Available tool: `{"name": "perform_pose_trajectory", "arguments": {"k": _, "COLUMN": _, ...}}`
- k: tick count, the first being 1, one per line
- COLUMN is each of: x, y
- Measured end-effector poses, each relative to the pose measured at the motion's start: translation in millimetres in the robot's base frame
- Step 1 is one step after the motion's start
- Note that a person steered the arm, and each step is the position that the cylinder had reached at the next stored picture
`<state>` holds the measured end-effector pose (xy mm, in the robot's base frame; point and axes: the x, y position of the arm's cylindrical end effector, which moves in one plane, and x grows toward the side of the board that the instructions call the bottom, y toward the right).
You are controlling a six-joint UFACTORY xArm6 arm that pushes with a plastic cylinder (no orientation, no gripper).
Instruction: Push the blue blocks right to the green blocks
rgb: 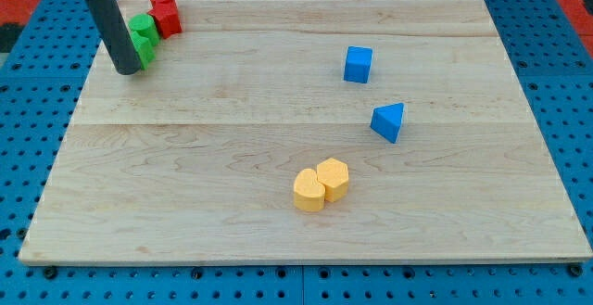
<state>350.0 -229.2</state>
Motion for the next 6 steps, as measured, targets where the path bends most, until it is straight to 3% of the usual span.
{"name": "perform_pose_trajectory", "arguments": {"k": 1, "x": 5, "y": 17}}
{"name": "perform_pose_trajectory", "arguments": {"k": 3, "x": 60, "y": 256}}
{"name": "perform_pose_trajectory", "arguments": {"k": 4, "x": 47, "y": 343}}
{"name": "perform_pose_trajectory", "arguments": {"k": 5, "x": 17, "y": 320}}
{"name": "perform_pose_trajectory", "arguments": {"k": 6, "x": -24, "y": 225}}
